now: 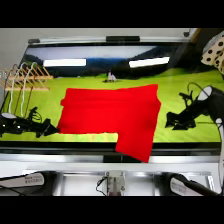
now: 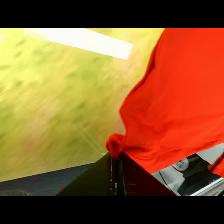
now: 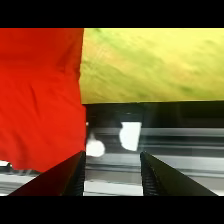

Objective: Fold the shirts.

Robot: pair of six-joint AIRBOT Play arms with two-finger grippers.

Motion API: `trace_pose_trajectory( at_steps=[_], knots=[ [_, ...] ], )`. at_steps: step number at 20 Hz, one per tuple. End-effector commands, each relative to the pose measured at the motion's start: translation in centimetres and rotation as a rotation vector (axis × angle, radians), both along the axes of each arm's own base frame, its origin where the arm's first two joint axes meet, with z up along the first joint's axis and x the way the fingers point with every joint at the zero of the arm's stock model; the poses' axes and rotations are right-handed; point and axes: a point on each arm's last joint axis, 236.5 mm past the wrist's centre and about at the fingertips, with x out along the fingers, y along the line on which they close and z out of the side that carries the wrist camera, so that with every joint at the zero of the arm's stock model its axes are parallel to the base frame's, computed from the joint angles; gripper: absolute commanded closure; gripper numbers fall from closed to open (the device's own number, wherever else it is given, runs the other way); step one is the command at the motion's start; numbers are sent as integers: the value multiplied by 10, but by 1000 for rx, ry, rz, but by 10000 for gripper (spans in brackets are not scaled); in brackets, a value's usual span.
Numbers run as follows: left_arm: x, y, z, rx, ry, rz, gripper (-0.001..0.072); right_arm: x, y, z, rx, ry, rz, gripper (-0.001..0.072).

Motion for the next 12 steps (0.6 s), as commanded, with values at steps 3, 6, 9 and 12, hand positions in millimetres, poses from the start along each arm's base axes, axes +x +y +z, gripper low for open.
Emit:
trace_pose_trajectory(
  at_steps=[3, 6, 9, 12],
  knots=[
    [3, -3, 14, -24, -15, -24, 670, -24, 35, -57, 108, -42, -123, 242],
    [4, -3, 19, -25, -24, -30, 670, -20, 51, -67, 168, -89, -141, 242],
    [5, -2, 19, -22, -27, -30, 670, -29, 56, -78, 151, -60, -90, 242],
    [5, -2, 19, -22, -28, -30, 670, -28, 70, -88, 159, -51, -64, 278]
  ],
)
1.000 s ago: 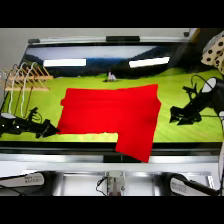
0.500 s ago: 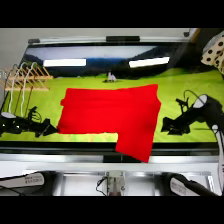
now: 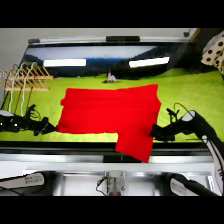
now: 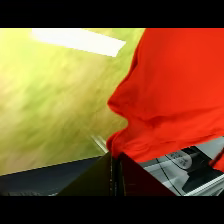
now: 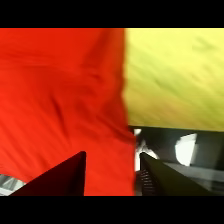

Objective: Fold the shirts.

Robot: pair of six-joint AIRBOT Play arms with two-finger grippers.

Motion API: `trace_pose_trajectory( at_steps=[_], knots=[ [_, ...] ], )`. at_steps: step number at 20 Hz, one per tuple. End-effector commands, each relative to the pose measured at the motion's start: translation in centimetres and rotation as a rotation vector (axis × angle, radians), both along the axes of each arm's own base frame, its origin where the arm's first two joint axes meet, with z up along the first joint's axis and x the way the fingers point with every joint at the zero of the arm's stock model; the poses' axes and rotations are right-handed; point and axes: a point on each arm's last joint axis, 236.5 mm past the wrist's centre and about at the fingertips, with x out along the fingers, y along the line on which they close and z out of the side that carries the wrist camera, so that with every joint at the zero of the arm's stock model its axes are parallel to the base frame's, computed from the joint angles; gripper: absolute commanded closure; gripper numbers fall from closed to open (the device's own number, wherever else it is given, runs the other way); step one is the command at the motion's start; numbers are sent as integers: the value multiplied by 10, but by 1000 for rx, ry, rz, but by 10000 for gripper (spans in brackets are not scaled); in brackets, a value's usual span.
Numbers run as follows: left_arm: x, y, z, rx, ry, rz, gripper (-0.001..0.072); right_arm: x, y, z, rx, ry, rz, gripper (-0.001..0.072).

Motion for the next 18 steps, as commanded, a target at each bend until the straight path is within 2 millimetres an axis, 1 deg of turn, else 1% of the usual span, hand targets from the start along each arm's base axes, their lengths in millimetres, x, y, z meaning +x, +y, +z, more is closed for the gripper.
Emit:
trace_pose_trajectory(
  at_steps=[1, 2, 3, 4, 5, 6, 7, 8, 9, 11, 13, 14, 16, 18],
  knots=[
    [0, 0, 1, -2, -2, -2, 670, 5, 11, -16, -18, -27, 31, 281],
    [0, 0, 1, -2, -2, -2, 670, 6, 16, -17, -23, -41, 47, 466],
    [1, 0, 2, 0, -4, -2, 671, 8, 19, -15, -22, -48, 63, 596],
    [4, 2, 3, 4, -13, -3, 671, 10, 22, -10, -14, -55, 92, 640],
    [10, 5, 8, 14, -43, -17, 671, 14, 25, 0, 1, -79, 143, 640],
    [18, 8, 16, 26, -81, -35, 671, 24, 26, 13, 7, -127, 179, 640],
    [27, 12, 27, 36, -122, -55, 671, 40, 24, 30, -5, -193, 192, 641],
    [41, 15, 42, 42, -168, -60, 671, 65, 23, 53, -21, -281, 170, 641],
    [59, 16, 58, 47, -223, -55, 671, 92, 16, 74, -57, -368, 147, 641],
    [98, 17, 81, 108, -327, -50, 671, 141, 0, 105, -136, -483, 101, 641],
    [143, 12, 99, 162, -411, -17, 670, 183, -3, 120, -150, -545, 82, 641],
    [166, 8, 105, 173, -435, 16, 670, 205, -4, 123, -152, -564, 68, 641],
    [203, 1, 114, 172, -465, 33, 670, 245, -6, 125, -157, -596, 41, 641],
    [235, -3, 112, 149, -448, 63, 670, 282, -9, 120, -162, -621, 9, 641]
  ],
)
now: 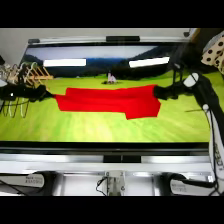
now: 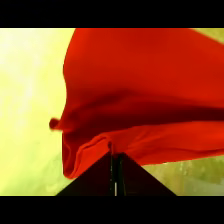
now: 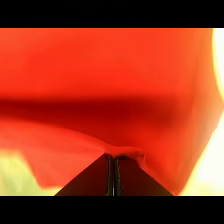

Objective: Fold the shirts.

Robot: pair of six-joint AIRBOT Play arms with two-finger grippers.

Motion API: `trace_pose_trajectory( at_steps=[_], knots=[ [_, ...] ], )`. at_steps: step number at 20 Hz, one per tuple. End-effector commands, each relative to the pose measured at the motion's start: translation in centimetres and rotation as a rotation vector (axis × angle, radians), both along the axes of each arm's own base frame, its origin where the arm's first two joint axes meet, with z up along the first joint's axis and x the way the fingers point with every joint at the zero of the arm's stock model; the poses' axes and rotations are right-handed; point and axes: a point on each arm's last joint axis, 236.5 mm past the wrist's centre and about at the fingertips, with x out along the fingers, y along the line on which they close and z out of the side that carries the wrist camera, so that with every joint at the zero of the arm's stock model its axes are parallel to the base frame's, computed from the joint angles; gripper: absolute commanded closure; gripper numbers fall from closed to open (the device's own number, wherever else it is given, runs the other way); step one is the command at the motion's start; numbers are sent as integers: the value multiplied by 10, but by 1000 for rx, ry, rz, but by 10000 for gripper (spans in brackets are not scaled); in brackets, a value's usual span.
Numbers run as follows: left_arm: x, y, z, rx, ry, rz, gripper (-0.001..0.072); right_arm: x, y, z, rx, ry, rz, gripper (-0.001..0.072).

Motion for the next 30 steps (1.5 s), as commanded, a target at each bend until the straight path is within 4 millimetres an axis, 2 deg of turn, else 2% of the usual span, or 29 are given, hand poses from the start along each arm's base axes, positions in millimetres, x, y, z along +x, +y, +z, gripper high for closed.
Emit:
trace_pose_trajectory(
  at_steps=[1, 3, 6, 7, 8, 9, 10, 12, 14, 15, 19, 22, 25, 26, 27, 29, 30],
  knots=[
    [61, -9, 5, -34, -18, 71, 670, 69, -6, -2, 1, -70, -58, 641],
    [78, -12, -13, -52, 13, 83, 669, 86, -8, -23, 6, -52, -84, 641],
    [80, -25, -47, -70, 75, 59, 664, 83, -8, -66, 10, 37, -101, 638],
    [77, -29, -58, -77, 102, 47, 622, 82, -8, -75, 10, 55, -100, 583],
    [73, -32, -64, -83, 126, 35, 523, 81, -8, -77, 8, 61, -94, 294],
    [70, -31, -65, -85, 135, 31, 234, 78, -10, -76, -9, 58, -51, 42],
    [69, -28, -63, -88, 137, 32, 6, 71, -20, -72, -43, 70, -9, 36],
    [64, -16, -52, -100, 150, 22, 2, 49, -50, -74, -77, 163, -12, 23],
    [51, -12, -43, -118, 187, -19, 4, 32, -65, -83, -26, 248, -32, 23],
    [44, -13, -39, -127, 210, -44, 4, 30, -63, -85, 21, 260, -25, 23],
    [19, -24, -20, -142, 258, -125, 6, 35, -57, -101, 96, 263, -22, 23],
    [19, -28, -10, -135, 236, -134, 6, 38, -39, -110, 171, 269, -18, 23],
    [19, -39, -3, -134, 225, -155, 14, 32, -22, -121, 186, 308, 12, 26],
    [19, -46, 1, -149, 218, -164, 14, 30, -16, -122, 185, 314, 29, 49],
    [20, -56, 6, -175, 208, -175, 14, 27, -9, -122, 182, 319, 58, 150],
    [25, -79, 17, -235, 181, -196, 17, 20, 5, -114, 178, 315, 134, 428],
    [26, -94, 22, -262, 167, -211, 107, 20, 10, -106, 177, 303, 152, 568]
  ],
)
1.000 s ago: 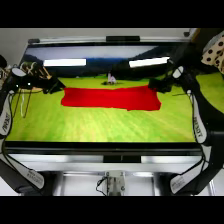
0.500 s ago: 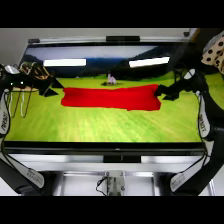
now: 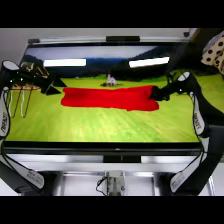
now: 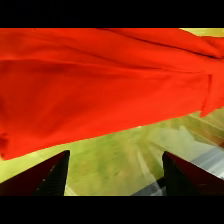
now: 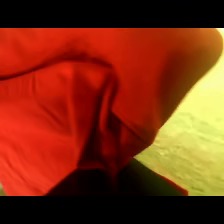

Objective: Fold the shirts.

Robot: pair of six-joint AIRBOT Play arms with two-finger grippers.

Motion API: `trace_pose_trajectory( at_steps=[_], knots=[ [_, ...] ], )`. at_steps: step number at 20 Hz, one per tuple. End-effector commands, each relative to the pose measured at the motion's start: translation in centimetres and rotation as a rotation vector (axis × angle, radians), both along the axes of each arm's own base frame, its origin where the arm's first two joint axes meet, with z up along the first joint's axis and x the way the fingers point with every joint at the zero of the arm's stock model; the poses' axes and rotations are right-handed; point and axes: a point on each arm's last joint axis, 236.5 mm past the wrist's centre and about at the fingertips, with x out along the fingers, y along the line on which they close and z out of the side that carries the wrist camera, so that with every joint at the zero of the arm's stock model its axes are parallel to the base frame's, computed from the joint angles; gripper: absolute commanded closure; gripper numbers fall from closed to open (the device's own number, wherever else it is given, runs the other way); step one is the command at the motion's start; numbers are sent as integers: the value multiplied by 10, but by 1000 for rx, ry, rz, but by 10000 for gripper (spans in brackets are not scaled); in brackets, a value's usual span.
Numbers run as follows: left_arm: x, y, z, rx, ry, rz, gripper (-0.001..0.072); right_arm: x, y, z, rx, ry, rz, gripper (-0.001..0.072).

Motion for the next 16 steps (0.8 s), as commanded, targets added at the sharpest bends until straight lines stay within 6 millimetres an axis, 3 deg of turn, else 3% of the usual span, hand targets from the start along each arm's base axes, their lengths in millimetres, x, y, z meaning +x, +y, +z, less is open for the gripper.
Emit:
trace_pose_trajectory(
  at_steps=[1, 2, 3, 4, 6, 9, 11, 13, 16],
  knots=[
    [4, -46, 20, -100, -48, -47, 323, -5, 17, 22, 16, -32, 75, 639],
    [2, -62, 22, -107, -70, -86, 518, -4, 20, 40, 29, -61, 76, 639],
    [0, -80, 21, -102, -100, -135, 619, -2, 21, 62, 36, -98, 76, 640],
    [-3, -102, 18, -98, -122, -177, 648, -3, 23, 84, 41, -133, 78, 640],
    [-11, -152, 5, -97, -125, -239, 649, -11, 25, 133, 38, -195, 79, 640],
    [-35, -234, -23, -118, -105, -333, 668, -40, 31, 192, 47, -216, 76, 640],
    [-47, -287, -22, -220, -91, -332, 668, -61, 33, 221, 48, -219, 81, 640],
    [-55, -322, -21, -278, -99, -327, 669, -78, 34, 245, 46, -239, 82, 640],
    [-60, -348, -26, -280, -104, -300, 669, -99, 37, 275, 46, -267, 74, 640]
  ],
)
